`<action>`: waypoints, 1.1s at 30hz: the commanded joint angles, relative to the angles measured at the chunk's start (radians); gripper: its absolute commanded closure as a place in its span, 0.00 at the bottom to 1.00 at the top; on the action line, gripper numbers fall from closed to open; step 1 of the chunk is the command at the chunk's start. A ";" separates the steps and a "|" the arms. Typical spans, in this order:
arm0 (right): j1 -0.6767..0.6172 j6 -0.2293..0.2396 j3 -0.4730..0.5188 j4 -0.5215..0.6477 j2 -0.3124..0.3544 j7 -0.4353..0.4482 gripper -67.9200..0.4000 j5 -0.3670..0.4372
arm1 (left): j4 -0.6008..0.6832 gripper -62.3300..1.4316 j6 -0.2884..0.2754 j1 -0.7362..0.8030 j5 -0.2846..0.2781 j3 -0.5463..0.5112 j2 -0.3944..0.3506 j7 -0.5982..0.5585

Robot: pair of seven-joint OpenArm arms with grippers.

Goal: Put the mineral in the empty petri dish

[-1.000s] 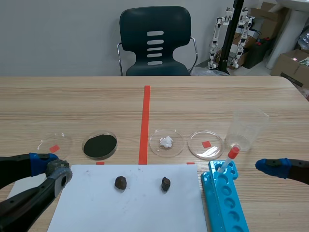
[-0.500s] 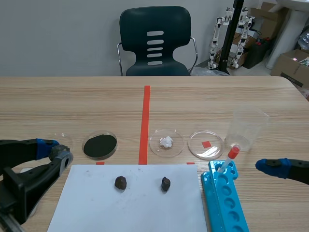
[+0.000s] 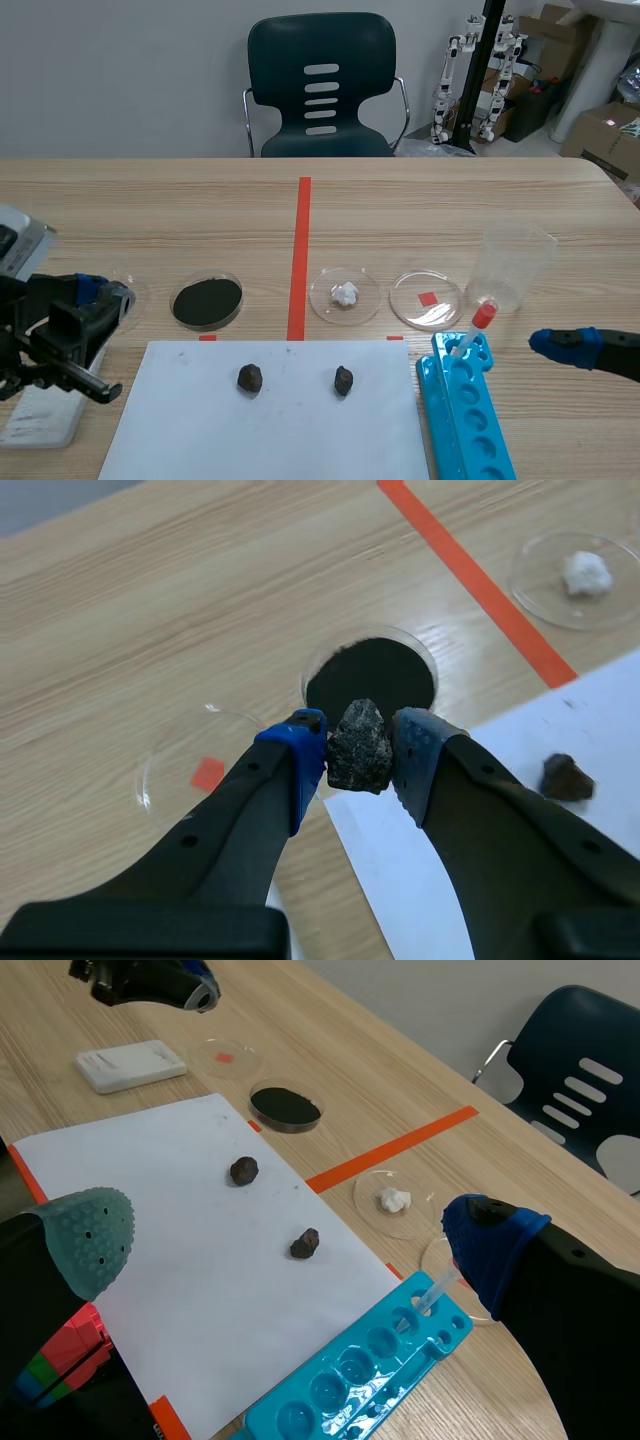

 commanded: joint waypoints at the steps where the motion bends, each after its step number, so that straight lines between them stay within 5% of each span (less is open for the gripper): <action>1: 0.003 0.000 0.005 0.014 0.003 0.011 0.04 0.008 | -0.014 0.80 0.002 -0.049 -0.040 0.009 0.013 0.003; 8: 0.003 0.000 0.005 0.014 0.003 0.011 0.04 0.008 | -0.187 0.80 0.019 -0.252 -0.092 0.048 0.032 0.134; 18: 0.003 0.000 0.005 0.014 0.003 0.011 0.04 0.008 | -0.404 0.80 0.244 -0.443 -0.198 0.074 0.032 0.274; 33: 0.003 0.000 0.005 0.014 0.003 0.011 0.04 0.008 | -0.444 0.80 0.285 -0.600 -0.185 0.076 0.033 0.603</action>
